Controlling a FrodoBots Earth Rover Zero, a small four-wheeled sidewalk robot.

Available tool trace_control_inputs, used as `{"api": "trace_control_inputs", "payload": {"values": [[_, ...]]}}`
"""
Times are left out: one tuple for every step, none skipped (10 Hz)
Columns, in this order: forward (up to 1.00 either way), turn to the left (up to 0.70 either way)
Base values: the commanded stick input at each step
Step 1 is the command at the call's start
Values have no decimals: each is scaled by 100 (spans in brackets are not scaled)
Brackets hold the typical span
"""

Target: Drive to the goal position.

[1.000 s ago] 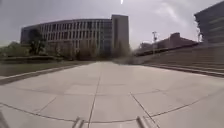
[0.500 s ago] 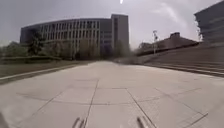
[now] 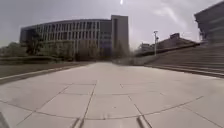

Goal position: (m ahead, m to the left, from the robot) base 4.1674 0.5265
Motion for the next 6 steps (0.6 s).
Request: {"api": "trace_control_inputs", "payload": {"values": [[70,0],[70,0],[70,0],[70,0],[70,0],[70,0]]}}
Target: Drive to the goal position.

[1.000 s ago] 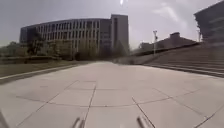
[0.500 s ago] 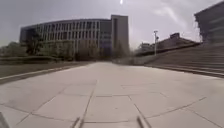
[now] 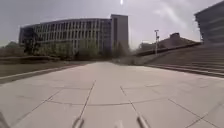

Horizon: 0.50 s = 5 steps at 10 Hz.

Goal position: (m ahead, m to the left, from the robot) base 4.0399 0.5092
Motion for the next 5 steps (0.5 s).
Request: {"api": "trace_control_inputs", "payload": {"values": [[70,0],[70,0],[70,0],[70,0],[70,0]]}}
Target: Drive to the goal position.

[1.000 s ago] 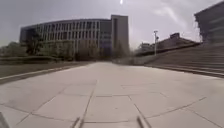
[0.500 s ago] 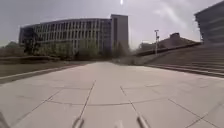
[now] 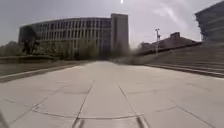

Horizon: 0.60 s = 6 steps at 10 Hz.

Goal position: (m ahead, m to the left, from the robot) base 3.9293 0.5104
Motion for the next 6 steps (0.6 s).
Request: {"api": "trace_control_inputs", "payload": {"values": [[70,0],[70,0],[70,0],[70,0],[70,0],[70,0]]}}
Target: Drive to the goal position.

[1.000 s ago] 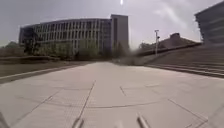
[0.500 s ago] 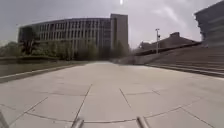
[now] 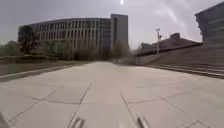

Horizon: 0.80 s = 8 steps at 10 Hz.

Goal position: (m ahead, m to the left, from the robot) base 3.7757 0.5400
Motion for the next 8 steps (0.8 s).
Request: {"api": "trace_control_inputs", "payload": {"values": [[70,0],[70,0],[70,0],[70,0],[70,0],[70,0],[70,0],[70,0]]}}
